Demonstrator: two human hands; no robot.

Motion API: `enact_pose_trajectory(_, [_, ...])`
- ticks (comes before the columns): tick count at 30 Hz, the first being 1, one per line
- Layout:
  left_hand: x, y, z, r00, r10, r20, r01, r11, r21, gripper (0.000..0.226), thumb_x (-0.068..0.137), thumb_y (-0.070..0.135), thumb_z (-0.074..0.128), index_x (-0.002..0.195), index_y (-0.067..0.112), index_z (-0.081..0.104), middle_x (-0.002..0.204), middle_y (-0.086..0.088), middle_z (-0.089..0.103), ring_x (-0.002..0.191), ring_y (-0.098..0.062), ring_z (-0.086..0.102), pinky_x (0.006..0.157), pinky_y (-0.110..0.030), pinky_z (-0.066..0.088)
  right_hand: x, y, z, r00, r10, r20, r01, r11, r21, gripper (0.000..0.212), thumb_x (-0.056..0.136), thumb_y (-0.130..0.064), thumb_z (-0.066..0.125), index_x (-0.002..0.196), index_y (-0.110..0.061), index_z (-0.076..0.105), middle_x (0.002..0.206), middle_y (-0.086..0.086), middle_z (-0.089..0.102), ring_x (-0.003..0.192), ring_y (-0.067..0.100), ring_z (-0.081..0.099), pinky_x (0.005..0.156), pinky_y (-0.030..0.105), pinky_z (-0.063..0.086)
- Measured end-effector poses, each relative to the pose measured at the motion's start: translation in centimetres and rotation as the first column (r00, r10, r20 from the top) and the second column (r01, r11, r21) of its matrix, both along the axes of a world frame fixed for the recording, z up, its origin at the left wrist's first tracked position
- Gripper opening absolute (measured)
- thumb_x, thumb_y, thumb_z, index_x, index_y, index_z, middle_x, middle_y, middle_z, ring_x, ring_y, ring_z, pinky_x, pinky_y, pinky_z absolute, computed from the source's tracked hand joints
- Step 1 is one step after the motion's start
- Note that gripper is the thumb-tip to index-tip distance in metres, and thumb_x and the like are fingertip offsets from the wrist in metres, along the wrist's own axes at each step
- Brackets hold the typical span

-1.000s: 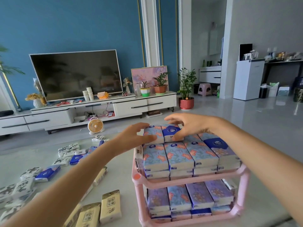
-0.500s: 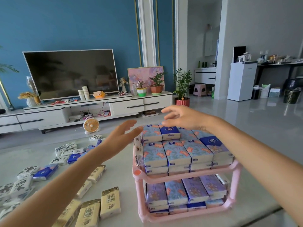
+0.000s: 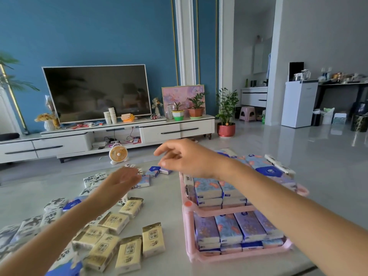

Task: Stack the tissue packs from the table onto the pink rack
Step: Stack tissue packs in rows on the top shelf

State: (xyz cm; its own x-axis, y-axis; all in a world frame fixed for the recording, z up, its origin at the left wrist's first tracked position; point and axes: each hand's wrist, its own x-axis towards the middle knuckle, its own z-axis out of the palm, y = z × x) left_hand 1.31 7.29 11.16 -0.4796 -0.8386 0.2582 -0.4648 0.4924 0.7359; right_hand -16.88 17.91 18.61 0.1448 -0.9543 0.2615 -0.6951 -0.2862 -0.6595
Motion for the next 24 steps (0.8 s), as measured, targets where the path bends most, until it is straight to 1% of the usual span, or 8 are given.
enact_pose_trajectory(2, [1.3, -0.6, -0.9, 1.000, 0.021, -0.003, -0.021, 1.000, 0.005, 0.016, 0.092, 0.027, 0.049, 0.107, 0.028, 0.055, 0.103, 0.012, 0.058, 0.102, -0.015, 0.057, 0.092, -0.031, 0.044, 2.0, -0.5, -0.6, 0.999, 0.044, 0.032, -0.044, 0.999, -0.001, 0.025, 0.092, -0.010, 0.051, 0.116, -0.012, 0.058, 0.108, 0.011, 0.065, 0.099, 0.021, 0.061, 0.089, 0.032, 0.048])
enact_pose_trajectory(5, [3.9, -1.9, -2.8, 0.998, 0.056, 0.005, -0.056, 0.998, 0.038, 0.014, 0.092, 0.025, 0.051, 0.106, 0.029, 0.054, 0.104, 0.009, 0.060, 0.105, -0.017, 0.058, 0.094, -0.034, 0.045, 5.3, -2.4, -2.6, 0.983, 0.075, 0.169, -0.078, 0.997, 0.015, 0.024, 0.091, -0.003, 0.047, 0.110, -0.009, 0.060, 0.102, 0.012, 0.068, 0.082, 0.010, 0.060, 0.075, 0.022, 0.049])
enact_pose_trajectory(8, [6.3, -3.3, -5.4, 0.993, 0.121, -0.007, -0.120, 0.987, 0.111, 0.018, 0.093, 0.021, 0.052, 0.110, 0.024, 0.057, 0.111, -0.001, 0.062, 0.107, -0.023, 0.058, 0.097, -0.041, 0.045, 8.1, -5.5, -7.0, 0.944, -0.050, 0.327, 0.010, 0.992, 0.122, 0.024, 0.086, 0.003, 0.044, 0.093, -0.013, 0.061, 0.088, 0.008, 0.065, 0.067, 0.008, 0.055, 0.059, 0.015, 0.044])
enact_pose_trajectory(12, [9.6, -4.6, -8.6, 0.981, 0.186, 0.052, -0.192, 0.971, 0.140, 0.028, 0.092, 0.016, 0.054, 0.119, 0.020, 0.054, 0.119, 0.000, 0.058, 0.105, -0.016, 0.057, 0.091, -0.030, 0.046, 10.1, -9.7, -14.2, 0.924, -0.208, 0.320, 0.118, 0.954, 0.277, 0.034, 0.083, 0.005, 0.041, 0.073, -0.025, 0.054, 0.092, 0.004, 0.062, 0.078, 0.013, 0.055, 0.062, 0.016, 0.040])
enact_pose_trajectory(15, [12.1, -6.1, -10.6, 0.971, 0.231, 0.053, -0.236, 0.964, 0.121, 0.026, 0.093, 0.013, 0.053, 0.116, 0.021, 0.055, 0.117, 0.004, 0.057, 0.097, -0.013, 0.059, 0.084, -0.026, 0.048, 10.4, -12.7, -16.9, 0.856, -0.331, 0.397, 0.194, 0.918, 0.347, 0.033, 0.085, 0.004, 0.041, 0.072, -0.022, 0.056, 0.084, 0.000, 0.062, 0.066, 0.006, 0.056, 0.054, 0.013, 0.042])
enact_pose_trajectory(18, [13.4, -7.9, -12.1, 0.951, 0.310, 0.010, -0.310, 0.945, 0.101, 0.030, 0.093, 0.007, 0.050, 0.122, 0.013, 0.056, 0.114, 0.005, 0.055, 0.080, 0.002, 0.056, 0.067, -0.013, 0.043, 10.2, -15.8, -18.6, 0.805, -0.421, 0.418, 0.293, 0.895, 0.337, 0.028, 0.083, 0.002, 0.044, 0.073, -0.019, 0.059, 0.086, 0.003, 0.066, 0.076, 0.013, 0.059, 0.069, 0.026, 0.050])
enact_pose_trajectory(22, [13.3, -10.6, -13.3, 0.919, 0.392, -0.052, -0.389, 0.920, 0.057, 0.032, 0.093, 0.002, 0.046, 0.122, 0.011, 0.056, 0.126, -0.001, 0.057, 0.099, -0.008, 0.053, 0.088, -0.023, 0.039, 10.2, -19.7, -20.1, 0.703, -0.503, 0.503, 0.427, 0.864, 0.268, 0.022, 0.085, 0.001, 0.046, 0.079, -0.016, 0.059, 0.096, 0.009, 0.067, 0.082, 0.017, 0.056, 0.073, 0.029, 0.044])
enact_pose_trajectory(24, [12.6, -12.1, -13.7, 0.918, 0.393, -0.050, -0.393, 0.920, 0.018, 0.034, 0.093, 0.003, 0.046, 0.124, 0.013, 0.055, 0.130, 0.001, 0.055, 0.091, -0.004, 0.052, 0.087, -0.022, 0.037, 10.1, -21.5, -20.5, 0.668, -0.552, 0.498, 0.515, 0.827, 0.226, 0.016, 0.089, -0.003, 0.048, 0.093, -0.012, 0.061, 0.102, 0.007, 0.066, 0.086, 0.014, 0.055, 0.075, 0.023, 0.038])
